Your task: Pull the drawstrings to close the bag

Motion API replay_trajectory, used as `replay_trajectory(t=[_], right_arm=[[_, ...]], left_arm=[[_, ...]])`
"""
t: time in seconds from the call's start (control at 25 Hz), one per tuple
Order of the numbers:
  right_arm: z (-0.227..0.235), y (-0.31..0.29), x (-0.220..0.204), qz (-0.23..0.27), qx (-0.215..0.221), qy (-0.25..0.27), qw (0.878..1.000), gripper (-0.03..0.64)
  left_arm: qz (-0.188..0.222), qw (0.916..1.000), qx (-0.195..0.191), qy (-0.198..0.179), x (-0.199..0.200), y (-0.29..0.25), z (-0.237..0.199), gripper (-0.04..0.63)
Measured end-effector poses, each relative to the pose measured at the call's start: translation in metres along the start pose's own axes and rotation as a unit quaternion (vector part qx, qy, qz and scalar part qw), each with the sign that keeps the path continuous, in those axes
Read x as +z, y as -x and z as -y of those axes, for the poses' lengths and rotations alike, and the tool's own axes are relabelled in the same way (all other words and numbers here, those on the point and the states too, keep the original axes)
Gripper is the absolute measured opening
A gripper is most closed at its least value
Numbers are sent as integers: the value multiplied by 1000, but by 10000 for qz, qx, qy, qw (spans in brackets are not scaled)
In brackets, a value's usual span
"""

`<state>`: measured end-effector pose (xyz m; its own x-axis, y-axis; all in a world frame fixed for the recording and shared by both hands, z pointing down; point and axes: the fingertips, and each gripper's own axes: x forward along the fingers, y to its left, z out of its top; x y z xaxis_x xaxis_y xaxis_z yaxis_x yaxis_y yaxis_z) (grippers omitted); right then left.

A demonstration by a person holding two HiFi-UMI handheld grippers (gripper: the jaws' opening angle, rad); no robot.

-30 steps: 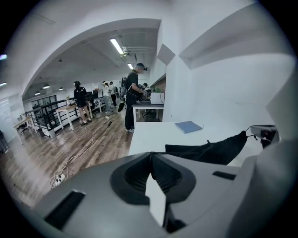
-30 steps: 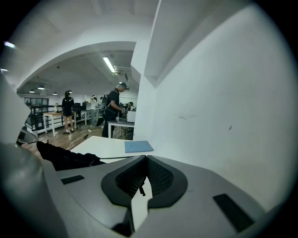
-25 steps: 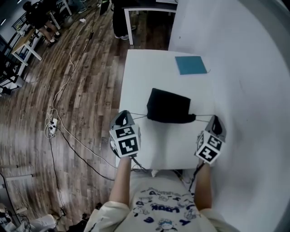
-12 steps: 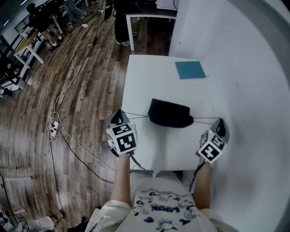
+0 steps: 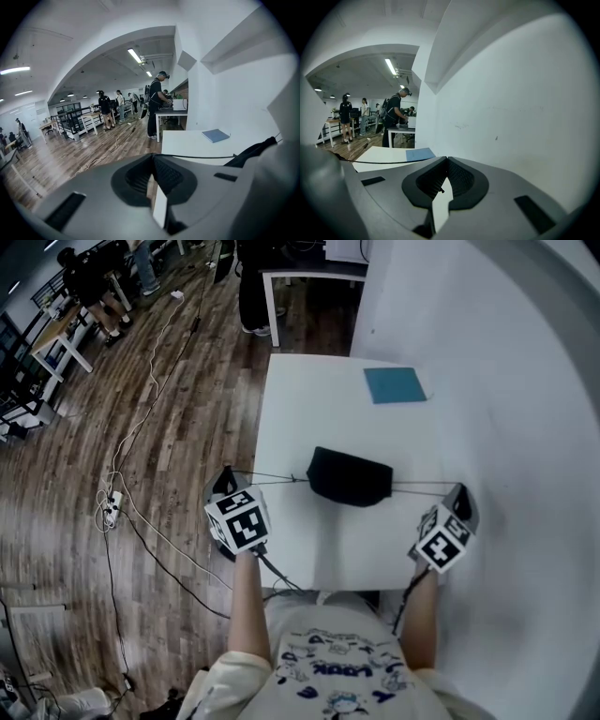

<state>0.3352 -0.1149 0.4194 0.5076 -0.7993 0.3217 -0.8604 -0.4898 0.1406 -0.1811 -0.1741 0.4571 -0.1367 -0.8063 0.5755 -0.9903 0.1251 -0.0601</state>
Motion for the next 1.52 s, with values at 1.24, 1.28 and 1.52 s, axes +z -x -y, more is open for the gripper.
replay_trajectory(t=[1.24,1.28,1.52], right_arm=[[-24,-10,-27,-594,759,-348,9947,6],[-31,-8,-29,-624,863,-335,9938,6],[-93,18,-34,-760,1918,-160,9784,8]], left_arm=[[-95,9987,-331,376,-2,-2,-1,2],[-96,9982,-455,366,-2,-2,8,2],[-19,9923,-1234,53,-2,9,68,2]])
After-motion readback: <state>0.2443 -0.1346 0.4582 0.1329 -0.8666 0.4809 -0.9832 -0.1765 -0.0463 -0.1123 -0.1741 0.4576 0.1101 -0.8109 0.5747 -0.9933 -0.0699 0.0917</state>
